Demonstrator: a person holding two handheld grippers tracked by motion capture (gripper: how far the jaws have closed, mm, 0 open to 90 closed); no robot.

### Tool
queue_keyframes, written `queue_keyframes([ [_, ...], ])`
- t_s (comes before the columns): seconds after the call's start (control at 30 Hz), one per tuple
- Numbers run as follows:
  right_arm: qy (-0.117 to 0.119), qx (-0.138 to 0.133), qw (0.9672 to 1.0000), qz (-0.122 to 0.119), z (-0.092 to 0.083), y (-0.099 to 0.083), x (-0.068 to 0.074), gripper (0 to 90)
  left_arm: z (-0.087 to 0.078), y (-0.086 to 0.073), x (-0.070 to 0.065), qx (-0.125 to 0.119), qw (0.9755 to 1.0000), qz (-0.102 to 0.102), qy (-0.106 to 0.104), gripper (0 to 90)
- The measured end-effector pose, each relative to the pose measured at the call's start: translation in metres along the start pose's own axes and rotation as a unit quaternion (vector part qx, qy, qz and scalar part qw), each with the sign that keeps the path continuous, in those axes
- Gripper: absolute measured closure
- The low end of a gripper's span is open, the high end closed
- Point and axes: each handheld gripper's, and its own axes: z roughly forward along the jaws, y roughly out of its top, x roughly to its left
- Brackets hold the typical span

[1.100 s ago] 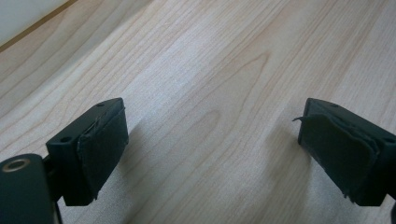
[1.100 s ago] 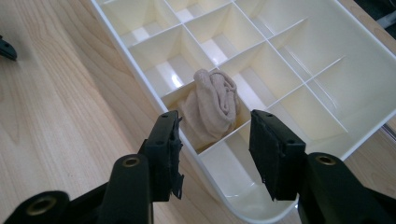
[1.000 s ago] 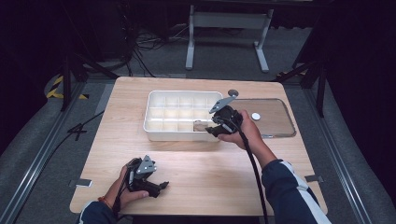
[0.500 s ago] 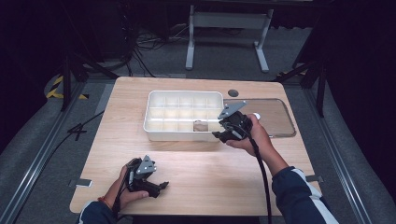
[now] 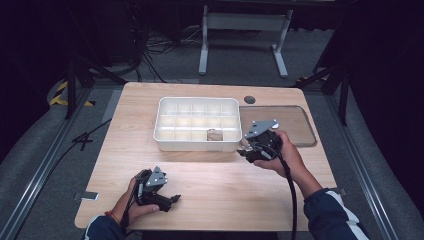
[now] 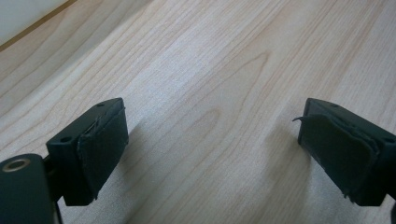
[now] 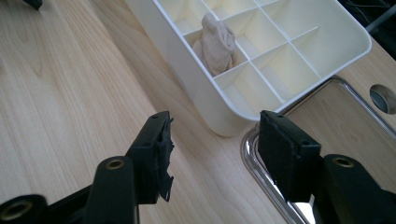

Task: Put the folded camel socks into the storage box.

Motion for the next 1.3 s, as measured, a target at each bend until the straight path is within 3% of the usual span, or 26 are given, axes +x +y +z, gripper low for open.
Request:
queue_keyframes([
  [0.23, -0.008, 0.003, 0.9999, -0.014, -0.006, -0.016, 0.005, 44.3, 0.000, 0.000, 0.000, 0.000, 1.0000, 0.002, 0.002, 8.7],
  [0.73, -0.015, 0.016, 0.9997, 0.009, -0.015, -0.057, 0.006, 41.9, -0.001, 0.000, 0.000, 0.001, 1.0000, 0.003, 0.003, 8.7],
  [0.87, -0.017, 0.020, 0.9996, 0.010, -0.017, -0.067, 0.006, 40.8, -0.001, 0.000, 0.000, 0.001, 1.0000, 0.003, 0.003, 8.7],
  [1.07, -0.015, 0.010, 0.9998, -0.013, -0.026, -0.081, 0.010, 39.2, -0.001, 0.000, 0.000, 0.001, 1.0000, 0.005, 0.004, 8.7],
  [1.3, -0.022, 0.023, 0.9995, -0.002, -0.028, -0.107, 0.016, 40.1, -0.001, -0.001, 0.000, 0.001, 1.0000, 0.003, 0.006, 8.7],
])
